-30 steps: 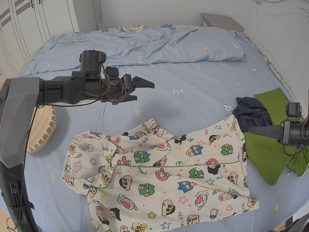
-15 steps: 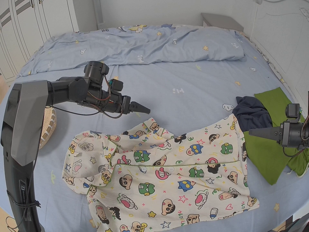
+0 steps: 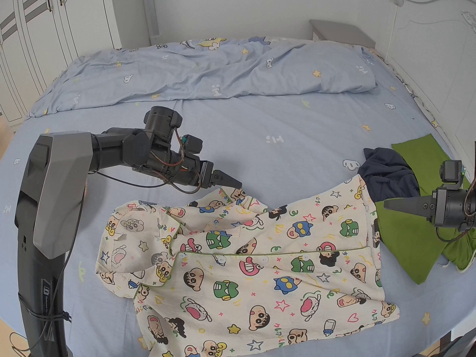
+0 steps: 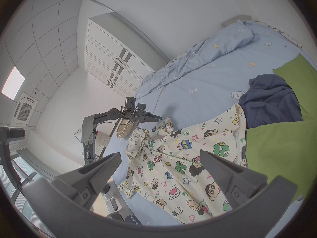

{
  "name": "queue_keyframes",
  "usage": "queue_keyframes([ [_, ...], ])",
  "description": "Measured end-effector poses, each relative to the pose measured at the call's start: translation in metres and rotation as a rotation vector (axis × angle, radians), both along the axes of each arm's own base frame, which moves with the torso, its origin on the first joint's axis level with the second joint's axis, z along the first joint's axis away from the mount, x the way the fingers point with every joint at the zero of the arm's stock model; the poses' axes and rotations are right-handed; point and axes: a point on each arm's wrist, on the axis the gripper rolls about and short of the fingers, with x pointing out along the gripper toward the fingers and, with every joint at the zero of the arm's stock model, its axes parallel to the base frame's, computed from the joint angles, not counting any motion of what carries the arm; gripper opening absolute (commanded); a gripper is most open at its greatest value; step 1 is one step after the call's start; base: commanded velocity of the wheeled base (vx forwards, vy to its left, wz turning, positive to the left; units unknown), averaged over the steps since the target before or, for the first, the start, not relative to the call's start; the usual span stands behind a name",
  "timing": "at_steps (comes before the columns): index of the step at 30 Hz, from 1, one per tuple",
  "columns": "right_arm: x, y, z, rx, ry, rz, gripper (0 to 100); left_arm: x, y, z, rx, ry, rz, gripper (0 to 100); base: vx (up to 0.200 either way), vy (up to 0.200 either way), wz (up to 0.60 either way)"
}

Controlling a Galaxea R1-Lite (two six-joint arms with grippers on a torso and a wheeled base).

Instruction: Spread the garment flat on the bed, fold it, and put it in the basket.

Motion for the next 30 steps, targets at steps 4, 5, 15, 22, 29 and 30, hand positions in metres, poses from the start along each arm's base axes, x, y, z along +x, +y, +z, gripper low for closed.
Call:
queue_keyframes([
  [4,0.000,0.000,0.000,0.000,-0.002,-0.001,100,0.001,-0.003,-0.004,0.004,0.005,-0.004,100,0.000,0.000,0.00],
  [5,0.000,0.000,0.000,0.000,-0.002,0.000,100,0.001,-0.002,-0.005,0.005,0.007,-0.001,100,0.000,0.000,0.00],
  [15,-0.001,0.000,0.000,-0.001,-0.004,0.002,100,0.008,0.002,-0.023,0.013,0.051,0.019,100,0.000,0.000,0.00],
  [22,-0.001,0.000,0.001,-0.001,-0.005,0.002,100,0.010,0.003,-0.029,0.024,0.065,0.036,0,0.000,0.000,0.00],
  [29,-0.001,0.001,0.001,0.001,-0.019,0.003,100,0.010,0.005,-0.032,0.023,0.091,0.058,0,0.000,0.000,0.00],
  [30,-0.001,0.001,0.001,0.002,-0.022,0.003,100,0.010,0.004,-0.032,0.023,0.093,0.059,0,0.000,0.000,0.00],
])
